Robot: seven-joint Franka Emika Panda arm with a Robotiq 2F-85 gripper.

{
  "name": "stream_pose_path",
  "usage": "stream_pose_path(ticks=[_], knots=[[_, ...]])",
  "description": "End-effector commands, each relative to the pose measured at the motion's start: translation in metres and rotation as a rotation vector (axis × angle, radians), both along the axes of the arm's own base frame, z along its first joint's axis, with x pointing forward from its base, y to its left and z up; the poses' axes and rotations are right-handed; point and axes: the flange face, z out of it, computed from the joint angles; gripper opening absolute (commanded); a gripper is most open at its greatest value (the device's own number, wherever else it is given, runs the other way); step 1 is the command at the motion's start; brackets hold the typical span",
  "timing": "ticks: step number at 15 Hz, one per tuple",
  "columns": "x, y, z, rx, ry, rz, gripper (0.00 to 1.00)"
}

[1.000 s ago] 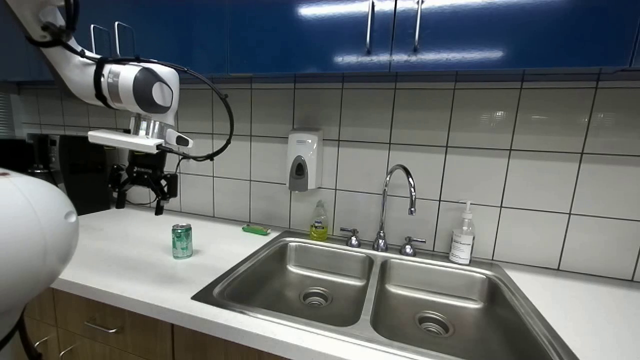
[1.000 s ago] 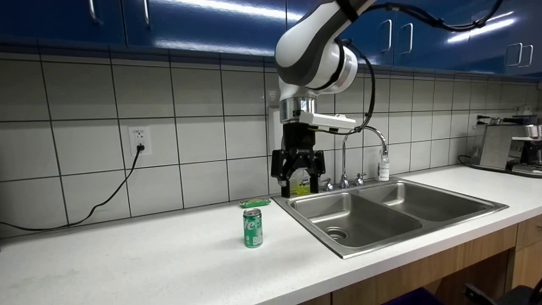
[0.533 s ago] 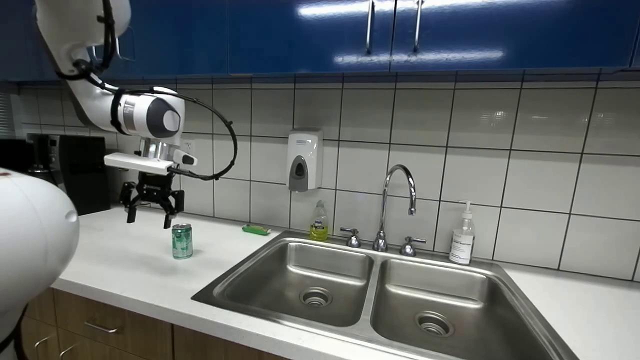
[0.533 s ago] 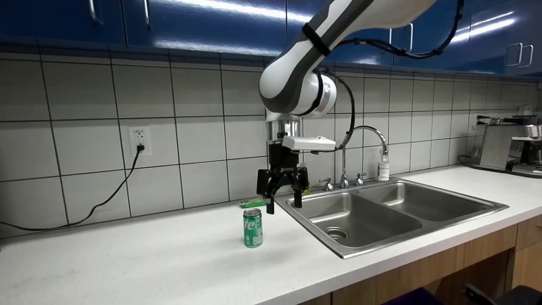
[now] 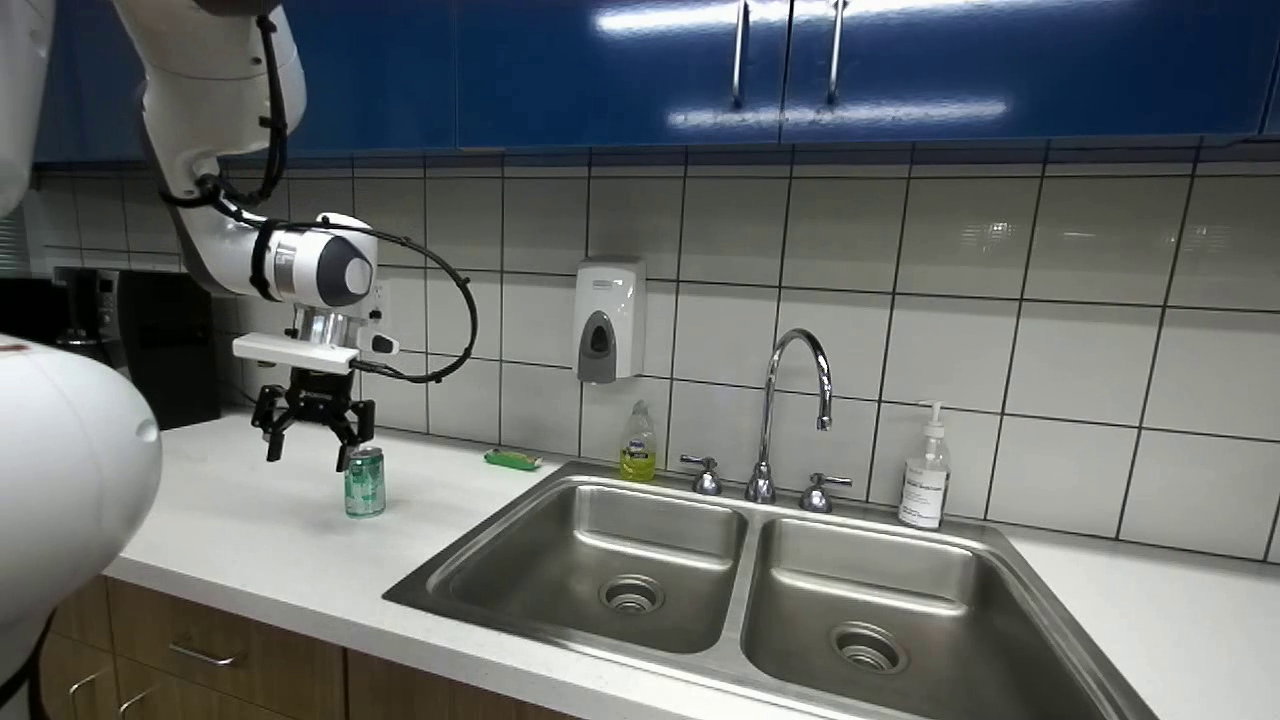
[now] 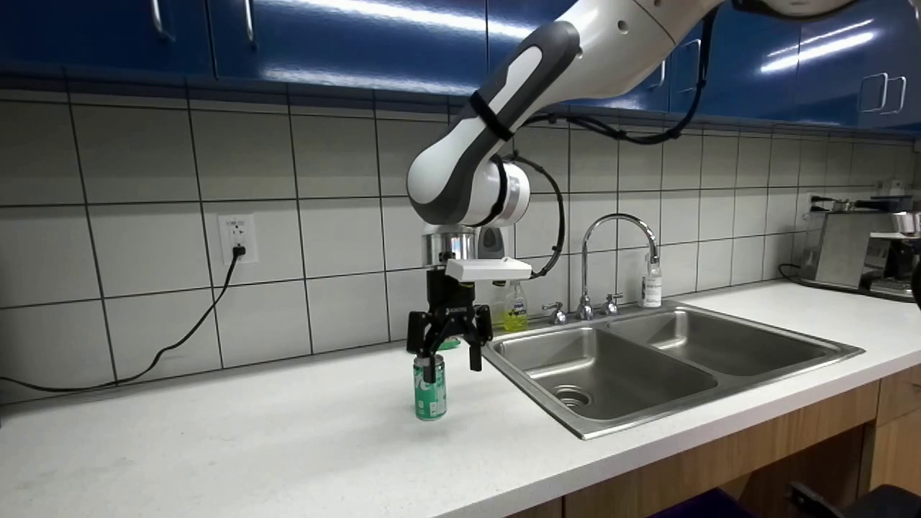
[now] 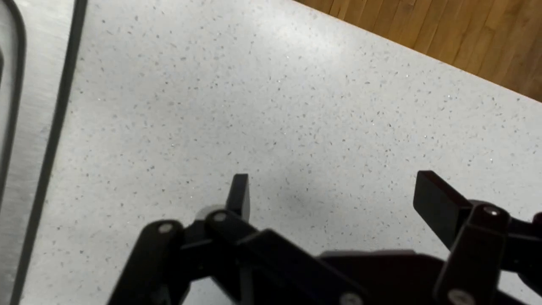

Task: Put the green can in the sink on the left.

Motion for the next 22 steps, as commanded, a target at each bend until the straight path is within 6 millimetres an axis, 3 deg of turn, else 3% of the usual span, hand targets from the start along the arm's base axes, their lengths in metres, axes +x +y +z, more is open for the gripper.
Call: stream_pose_path(ticks=[1, 5, 12, 22], knots=[[0.026, 0.020, -0.005, 0.001, -0.012, -0.025, 1.00], [0.046, 0.023, -0.010, 0.006, -0.022, -0.043, 1.00], [0.071, 0.008, -0.016, -0.029, -0.044, -0.070, 1.00], [0.089, 0.009, -0.021, -0.029, -0.048, -0.079, 1.00]])
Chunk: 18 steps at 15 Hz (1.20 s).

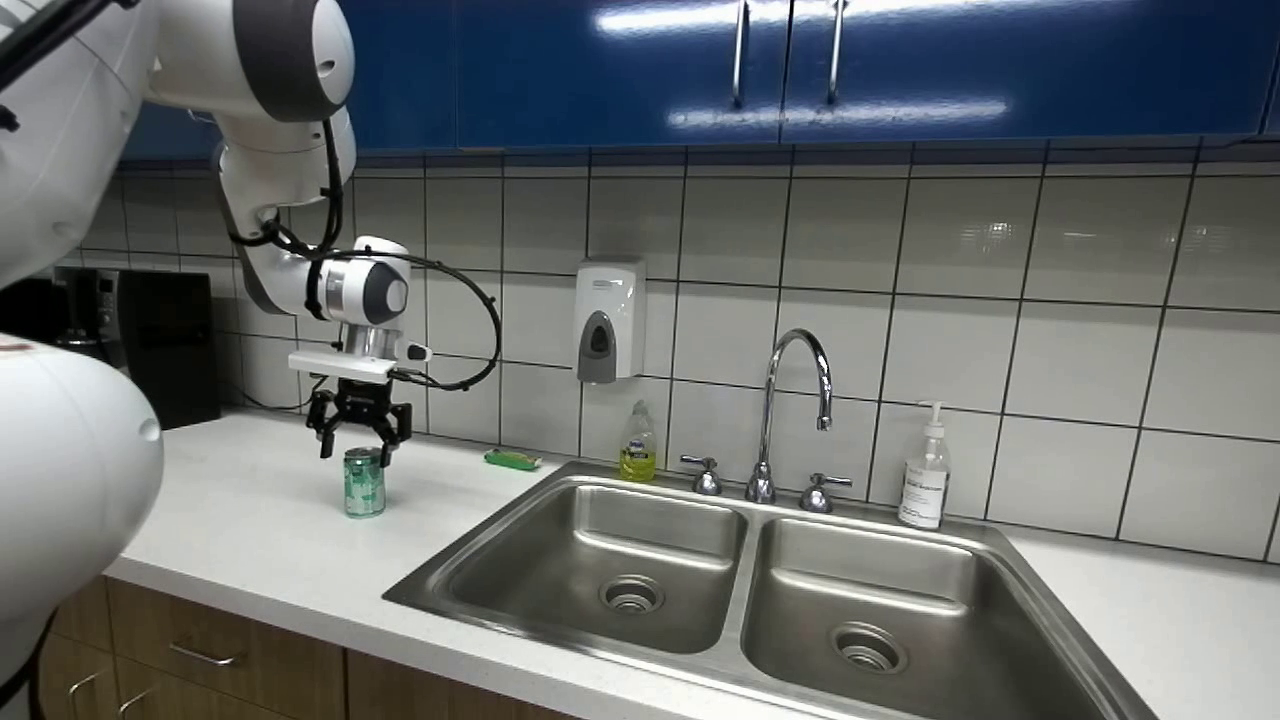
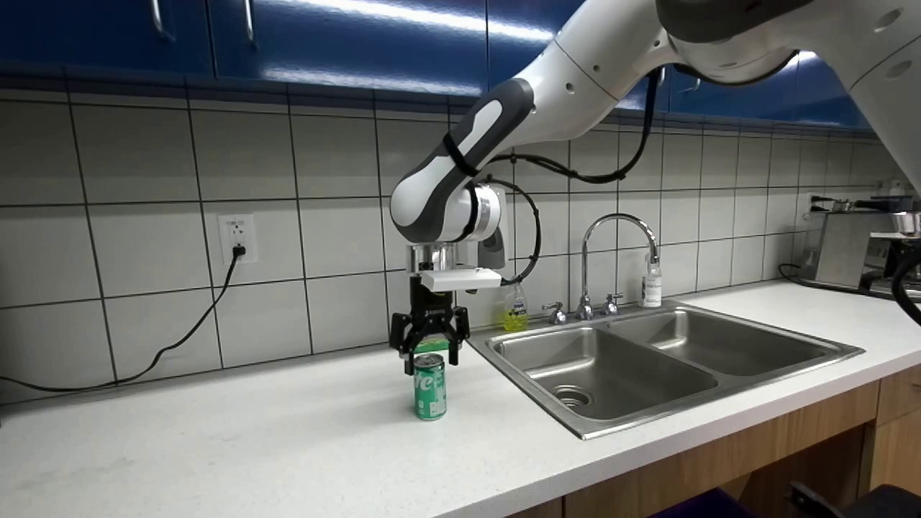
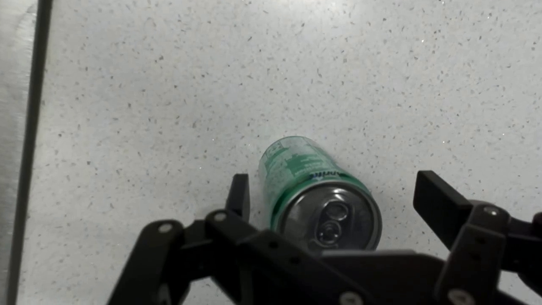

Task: Put the green can in the sink on the left.

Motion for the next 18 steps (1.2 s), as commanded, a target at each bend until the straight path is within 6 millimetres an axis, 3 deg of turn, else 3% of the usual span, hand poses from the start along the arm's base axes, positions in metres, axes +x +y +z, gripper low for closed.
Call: stream_pose_path(ticks=[1, 14, 15, 16, 18], knots=[[0.009, 0.004, 0.000, -0.023, 0.005, -0.016, 1.00], [0.023, 0.003, -0.016, -0.041, 0.033, -0.033, 1.00], [0.024, 0.002, -0.017, -0.043, 0.036, -0.034, 0.92], [0.024, 0.002, -0.017, -0.044, 0.037, -0.035, 0.74], [0.025, 0.001, -0.018, -0.042, 0.039, -0.037, 0.58]])
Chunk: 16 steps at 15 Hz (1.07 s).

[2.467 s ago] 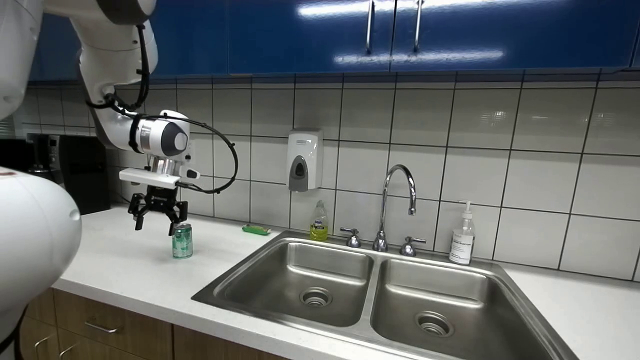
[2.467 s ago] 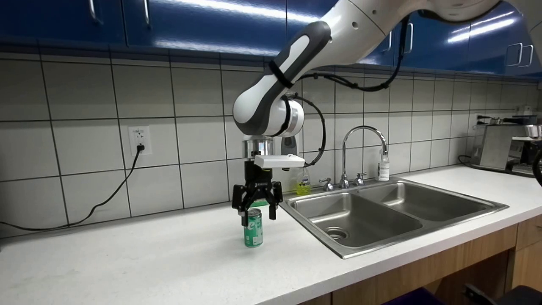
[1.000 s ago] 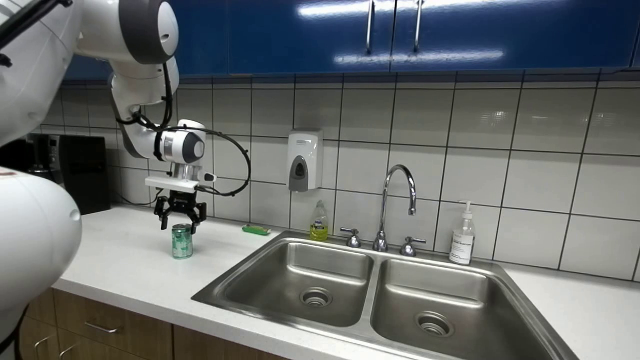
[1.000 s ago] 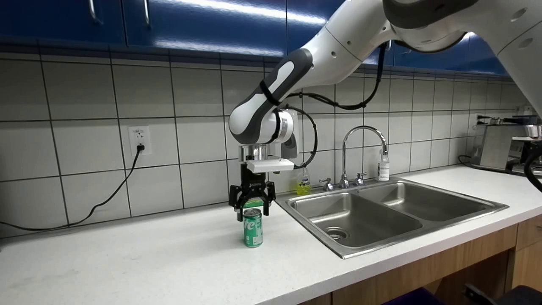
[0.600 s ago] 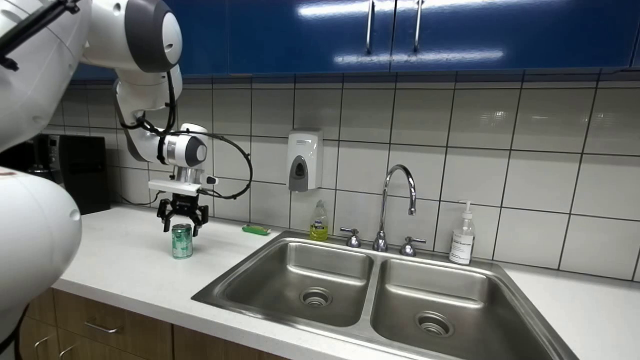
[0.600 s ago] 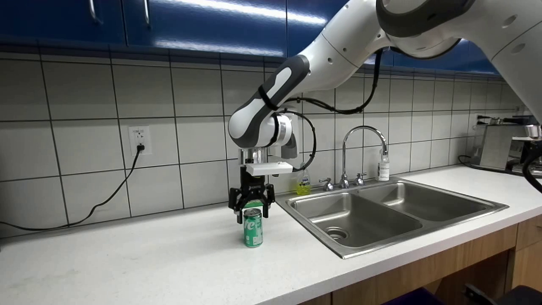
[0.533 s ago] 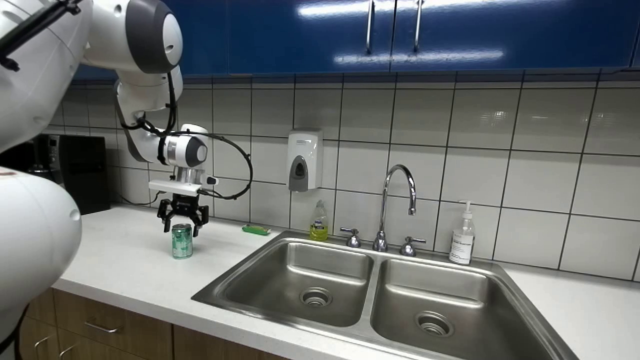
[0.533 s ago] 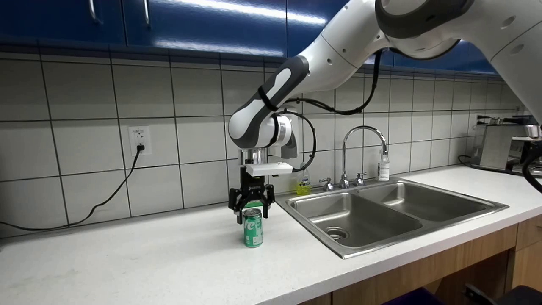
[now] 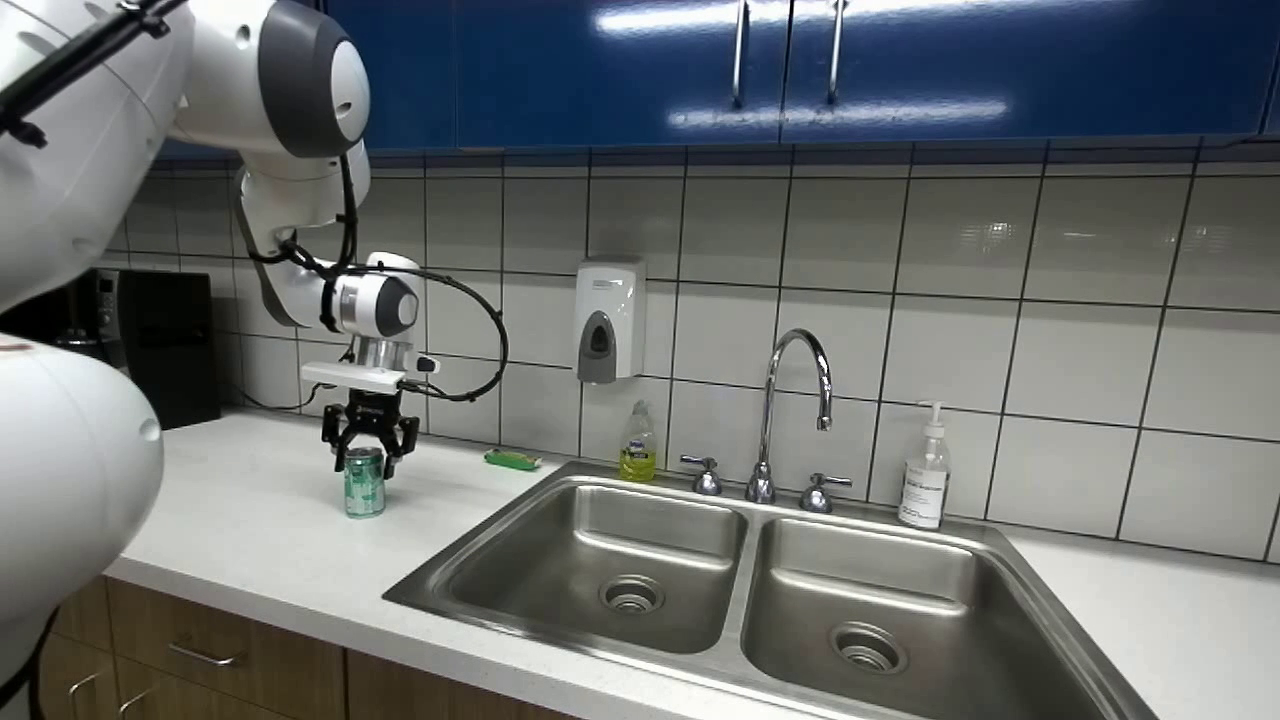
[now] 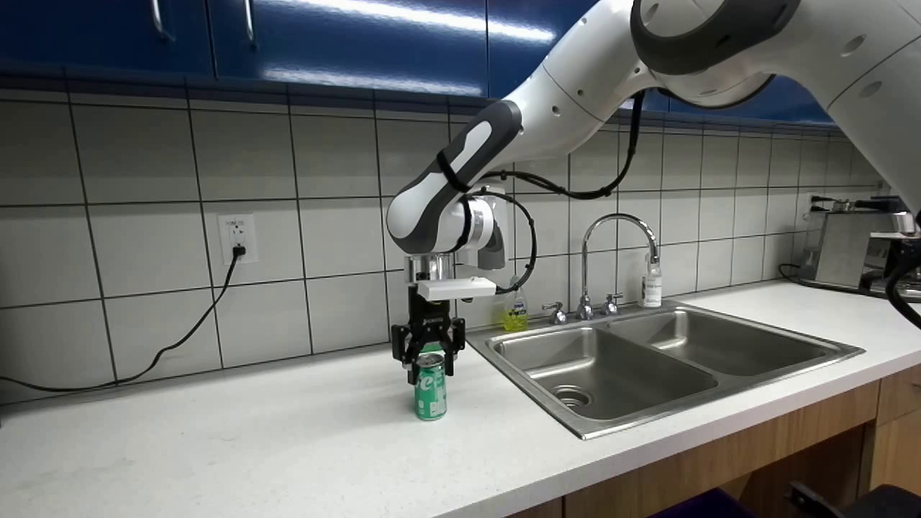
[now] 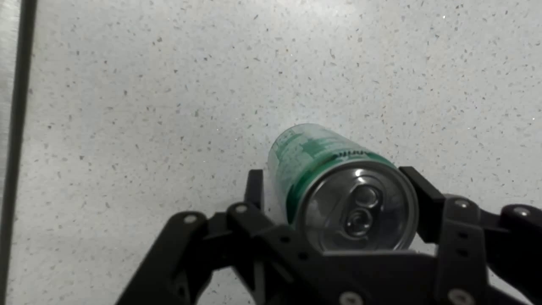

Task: Put the green can in the sink on the left.

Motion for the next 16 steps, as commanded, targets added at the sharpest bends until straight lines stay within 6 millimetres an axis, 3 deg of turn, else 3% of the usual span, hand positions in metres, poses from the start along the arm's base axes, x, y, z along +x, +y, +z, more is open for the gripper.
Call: stream_pose_path(ticks=[1, 3, 6, 16], knots=[[0.005, 0.002, 0.003, -0.033, 0.010, -0.017, 0.49], [0.006, 0.002, 0.003, -0.030, 0.011, -0.019, 0.39], [0.005, 0.002, 0.005, -0.034, 0.017, -0.027, 0.39], [-0.010, 0.000, 0.064, -0.046, -0.003, -0.099, 0.39]])
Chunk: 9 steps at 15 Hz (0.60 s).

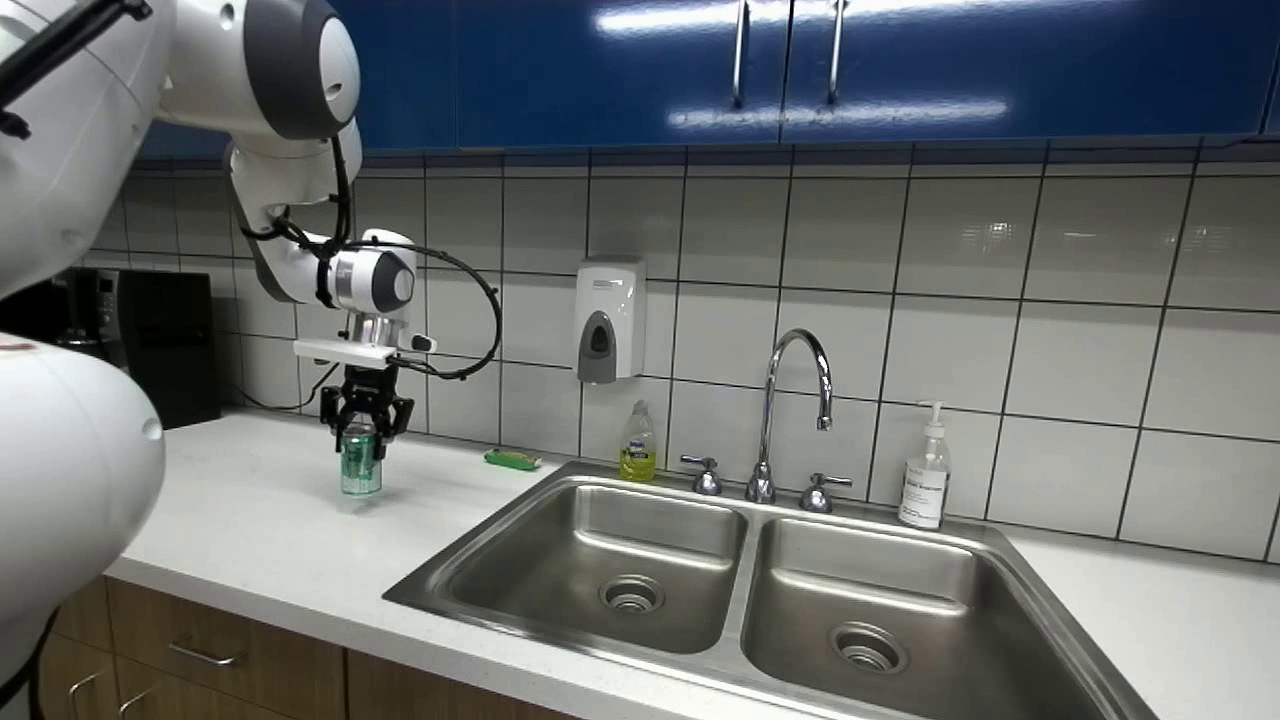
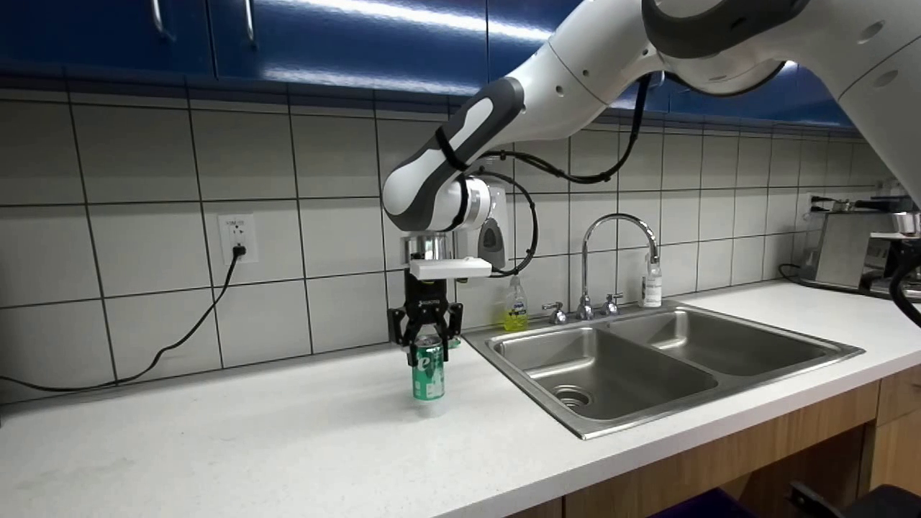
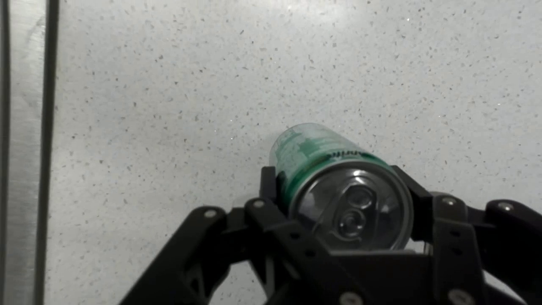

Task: Put the green can in the sink on the left.

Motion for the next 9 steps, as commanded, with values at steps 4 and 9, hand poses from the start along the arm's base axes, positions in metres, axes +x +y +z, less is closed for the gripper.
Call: stream_pose_path(ticks=[4, 9], knots=[[-0.008, -0.022, 0.042, -0.035, -0.011, -0.082, 0.39], [-0.008, -0.059, 0.043, -0.052, -0.010, -0.164, 0.39]])
